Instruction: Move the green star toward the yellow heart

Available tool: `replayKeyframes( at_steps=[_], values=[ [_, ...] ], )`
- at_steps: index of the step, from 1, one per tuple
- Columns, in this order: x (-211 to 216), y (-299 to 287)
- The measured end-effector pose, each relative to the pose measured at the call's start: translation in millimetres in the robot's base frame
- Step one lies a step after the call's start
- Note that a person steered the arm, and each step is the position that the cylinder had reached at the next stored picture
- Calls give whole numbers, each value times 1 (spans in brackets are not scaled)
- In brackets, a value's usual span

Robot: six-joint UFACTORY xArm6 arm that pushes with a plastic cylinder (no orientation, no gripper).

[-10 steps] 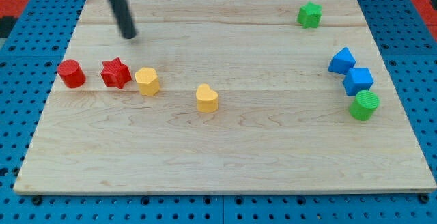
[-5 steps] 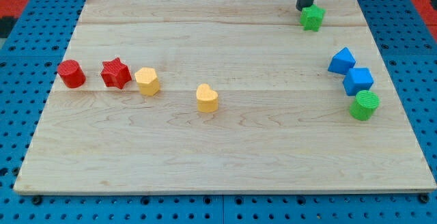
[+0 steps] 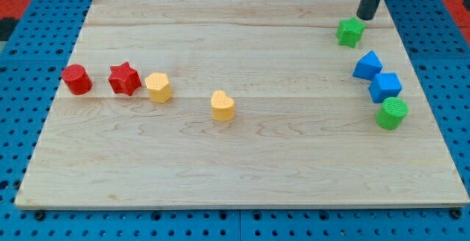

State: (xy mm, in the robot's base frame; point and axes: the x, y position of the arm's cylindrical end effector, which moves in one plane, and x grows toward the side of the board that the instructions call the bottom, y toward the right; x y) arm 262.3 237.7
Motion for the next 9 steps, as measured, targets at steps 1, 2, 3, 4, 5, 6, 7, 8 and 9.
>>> replayKeyframes(
  at_steps=[1,2,3,4,5,6,7,8,9],
  values=[
    [30,-15],
    [52,-42],
    [70,-84],
    [106,-109],
    [118,-140],
    [118,-150],
    [118,-161],
    [110,-172],
    [105,-186]
  ],
)
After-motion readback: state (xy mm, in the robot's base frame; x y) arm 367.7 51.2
